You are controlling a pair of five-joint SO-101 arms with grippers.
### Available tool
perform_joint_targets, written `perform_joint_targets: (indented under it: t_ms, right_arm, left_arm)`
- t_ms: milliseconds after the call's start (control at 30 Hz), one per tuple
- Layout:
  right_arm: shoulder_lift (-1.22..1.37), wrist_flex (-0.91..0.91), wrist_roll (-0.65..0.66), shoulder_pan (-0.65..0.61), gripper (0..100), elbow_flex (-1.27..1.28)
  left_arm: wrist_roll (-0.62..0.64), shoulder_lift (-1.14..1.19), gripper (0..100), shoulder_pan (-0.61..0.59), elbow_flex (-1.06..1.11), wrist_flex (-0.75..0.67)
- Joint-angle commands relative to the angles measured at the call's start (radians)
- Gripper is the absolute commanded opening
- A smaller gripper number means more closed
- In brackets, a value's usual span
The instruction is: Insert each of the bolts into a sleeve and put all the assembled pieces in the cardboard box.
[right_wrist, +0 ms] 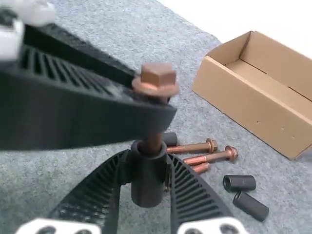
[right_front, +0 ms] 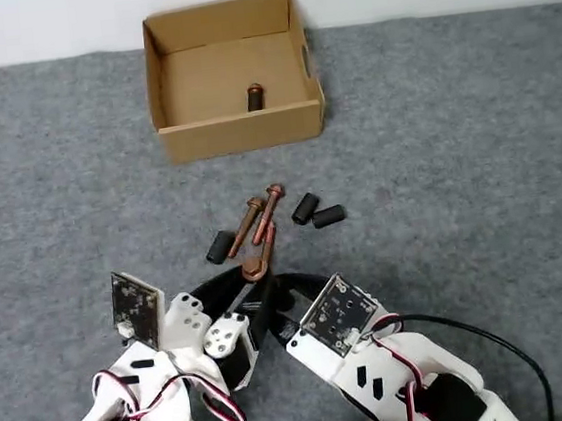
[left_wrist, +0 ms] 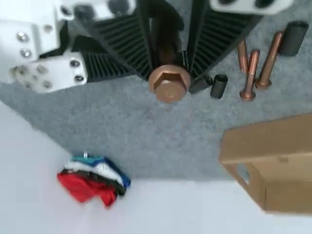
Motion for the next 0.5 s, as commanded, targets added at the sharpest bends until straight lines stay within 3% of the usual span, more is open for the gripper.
perform_joint_targets:
  t_ms: [0,167,467]
  right_arm:
    - [-0.012,-0.028,0.014,-0.004,0.8,-0.057]
    - [-0.012,-0.028,0.014,-0.002,0.8,-0.057]
    - [-0.007,-0.028,-0.003,-0.001,0.8,-0.044]
  left_arm:
    - [-0.058,0.008,9,0.011,-0.005,0.018]
    - [-0.083,0.008,25,0.000,-0.025,0.107]
    - [-0.144,0.008,25,-0.141,-0.091,0.120]
